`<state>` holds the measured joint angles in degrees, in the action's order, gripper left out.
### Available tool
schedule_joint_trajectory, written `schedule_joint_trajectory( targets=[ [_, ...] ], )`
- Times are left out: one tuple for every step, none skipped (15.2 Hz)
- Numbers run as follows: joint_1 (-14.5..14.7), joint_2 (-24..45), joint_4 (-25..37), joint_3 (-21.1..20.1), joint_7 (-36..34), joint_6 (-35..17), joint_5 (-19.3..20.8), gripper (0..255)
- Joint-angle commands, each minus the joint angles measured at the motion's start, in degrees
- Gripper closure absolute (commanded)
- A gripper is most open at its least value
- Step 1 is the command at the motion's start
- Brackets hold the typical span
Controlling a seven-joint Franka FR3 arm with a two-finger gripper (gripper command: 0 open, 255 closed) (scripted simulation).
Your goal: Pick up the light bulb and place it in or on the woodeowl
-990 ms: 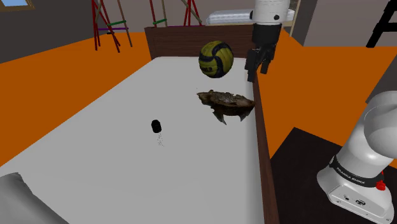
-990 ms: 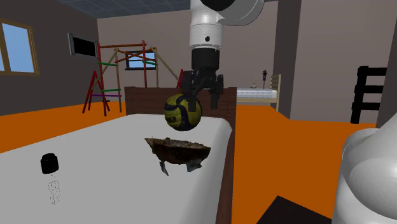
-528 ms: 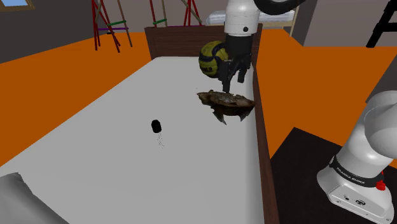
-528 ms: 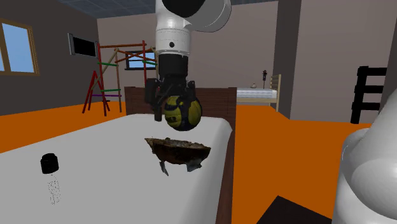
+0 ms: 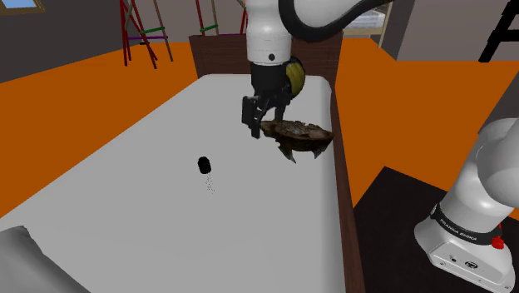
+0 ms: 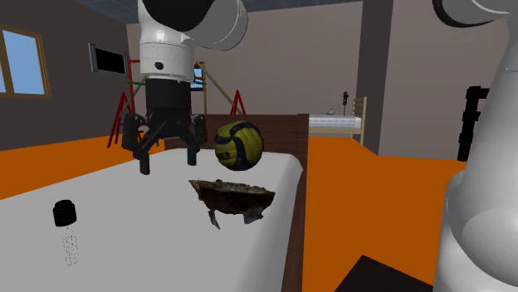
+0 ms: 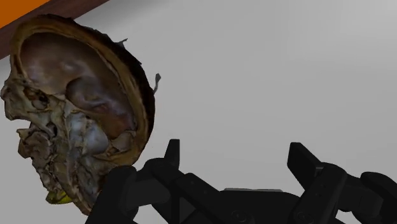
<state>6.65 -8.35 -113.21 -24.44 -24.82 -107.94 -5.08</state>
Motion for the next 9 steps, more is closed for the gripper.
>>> schedule_joint_trajectory(
  targets=[
    [0.50,4.05,3.20,-1.39,-2.12,-0.79,1.69,0],
    [0.93,6.20,5.07,-2.09,-3.37,-0.96,2.72,0],
    [1.42,8.39,7.03,-2.74,-4.62,-1.06,3.82,0],
    [1.99,10.61,9.08,-3.33,-5.87,-1.07,4.99,0],
    [2.66,12.88,11.23,-3.83,-7.11,-1.00,6.22,0],
    [3.40,15.19,13.47,-4.27,-8.33,-0.84,7.49,0],
    [4.26,17.53,15.82,-4.61,-9.51,-0.59,8.79,0],
    [5.22,19.90,18.28,-4.87,-10.64,-0.25,10.10,0],
    [6.27,22.30,20.87,-5.05,-11.71,0.19,11.41,0]
  ],
)
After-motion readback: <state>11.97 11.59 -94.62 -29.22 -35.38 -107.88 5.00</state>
